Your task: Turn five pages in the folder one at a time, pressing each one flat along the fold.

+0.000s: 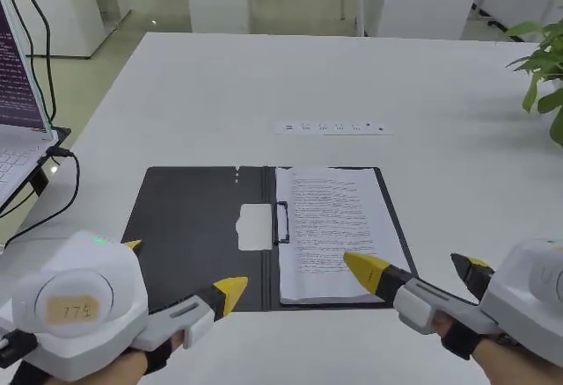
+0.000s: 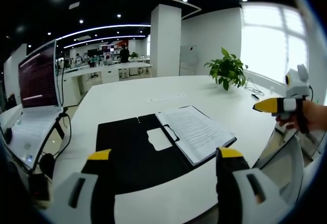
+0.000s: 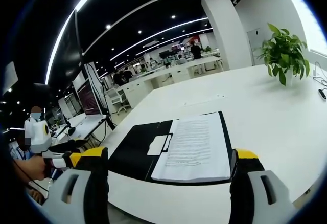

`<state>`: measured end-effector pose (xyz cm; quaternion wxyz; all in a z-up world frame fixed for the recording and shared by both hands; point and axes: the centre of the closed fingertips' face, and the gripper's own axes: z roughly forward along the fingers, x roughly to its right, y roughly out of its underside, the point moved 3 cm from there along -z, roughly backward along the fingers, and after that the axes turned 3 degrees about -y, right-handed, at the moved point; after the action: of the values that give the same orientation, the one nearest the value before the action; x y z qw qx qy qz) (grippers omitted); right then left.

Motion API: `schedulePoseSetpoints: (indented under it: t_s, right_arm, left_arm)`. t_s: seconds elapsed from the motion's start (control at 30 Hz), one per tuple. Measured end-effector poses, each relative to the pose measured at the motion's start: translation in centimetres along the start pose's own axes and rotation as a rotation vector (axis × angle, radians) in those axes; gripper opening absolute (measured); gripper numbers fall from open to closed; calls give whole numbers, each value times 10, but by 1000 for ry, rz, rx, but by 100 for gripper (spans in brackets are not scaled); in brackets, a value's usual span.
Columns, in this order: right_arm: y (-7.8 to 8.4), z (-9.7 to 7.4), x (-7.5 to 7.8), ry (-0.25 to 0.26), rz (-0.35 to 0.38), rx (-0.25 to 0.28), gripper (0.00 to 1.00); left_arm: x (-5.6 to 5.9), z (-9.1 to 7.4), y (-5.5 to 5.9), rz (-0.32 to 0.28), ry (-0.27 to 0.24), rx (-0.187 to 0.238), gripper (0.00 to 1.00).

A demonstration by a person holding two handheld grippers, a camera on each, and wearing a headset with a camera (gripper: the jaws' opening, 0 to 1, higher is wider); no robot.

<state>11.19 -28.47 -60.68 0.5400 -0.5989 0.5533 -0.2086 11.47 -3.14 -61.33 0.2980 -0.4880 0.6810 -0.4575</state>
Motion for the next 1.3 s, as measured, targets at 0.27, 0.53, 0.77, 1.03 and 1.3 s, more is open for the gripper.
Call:
schedulePoseSetpoints:
  t_s: [0.27, 0.53, 0.77, 1.03, 1.3]
  right_arm:
    - [1, 1, -5, -12, -9, -6, 100]
    - [5, 3, -7, -22, -13, -18, 100]
    - [6, 7, -10, -44, -29, -31, 100]
    - [8, 7, -11, -56, -33, -35, 100]
    - [10, 3, -5, -50, -37, -41, 100]
  left_arm:
    - [1, -3, -3, 23, 5, 10, 81]
    - [0, -7, 0, 12, -5, 7, 81]
    - [2, -10, -3, 9, -12, 17, 81]
    - [6, -12, -2, 22, -13, 17, 81]
    - [7, -12, 6, 23, -9, -2, 82]
